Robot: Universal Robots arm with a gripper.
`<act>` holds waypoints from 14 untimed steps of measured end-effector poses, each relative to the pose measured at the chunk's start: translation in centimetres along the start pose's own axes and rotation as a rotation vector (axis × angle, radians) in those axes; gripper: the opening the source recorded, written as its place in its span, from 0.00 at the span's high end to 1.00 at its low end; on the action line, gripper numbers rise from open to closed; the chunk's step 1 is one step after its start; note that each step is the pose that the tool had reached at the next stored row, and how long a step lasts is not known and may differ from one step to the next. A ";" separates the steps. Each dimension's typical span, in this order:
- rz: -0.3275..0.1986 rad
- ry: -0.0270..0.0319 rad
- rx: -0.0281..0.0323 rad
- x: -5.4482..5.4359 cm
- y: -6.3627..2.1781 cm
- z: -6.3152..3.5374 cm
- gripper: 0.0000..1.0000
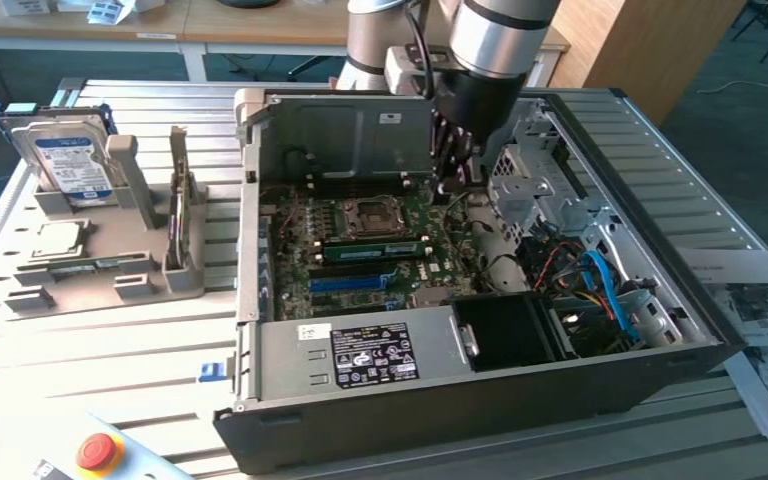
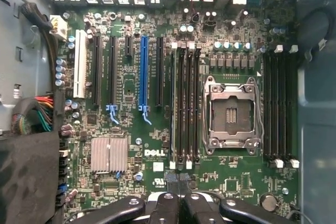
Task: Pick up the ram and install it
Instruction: 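Press down the ram until it locks into place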
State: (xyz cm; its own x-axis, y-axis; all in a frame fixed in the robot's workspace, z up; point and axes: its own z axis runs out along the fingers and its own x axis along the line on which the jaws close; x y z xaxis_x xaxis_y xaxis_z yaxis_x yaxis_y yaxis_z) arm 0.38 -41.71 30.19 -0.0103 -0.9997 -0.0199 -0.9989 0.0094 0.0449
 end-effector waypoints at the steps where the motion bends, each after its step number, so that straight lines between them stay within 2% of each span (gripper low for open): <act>1: 0.000 0.0000 0.0006 0.0 -0.01 0.19 0.90; 14: 0.000 -0.0002 0.0077 0.1 -0.12 2.67 0.90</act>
State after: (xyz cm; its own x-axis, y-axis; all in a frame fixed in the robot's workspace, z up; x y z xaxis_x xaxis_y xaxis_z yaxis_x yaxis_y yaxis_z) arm 0.38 -41.70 27.52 -0.0102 -0.9997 -0.0201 -0.9993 0.0095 0.0372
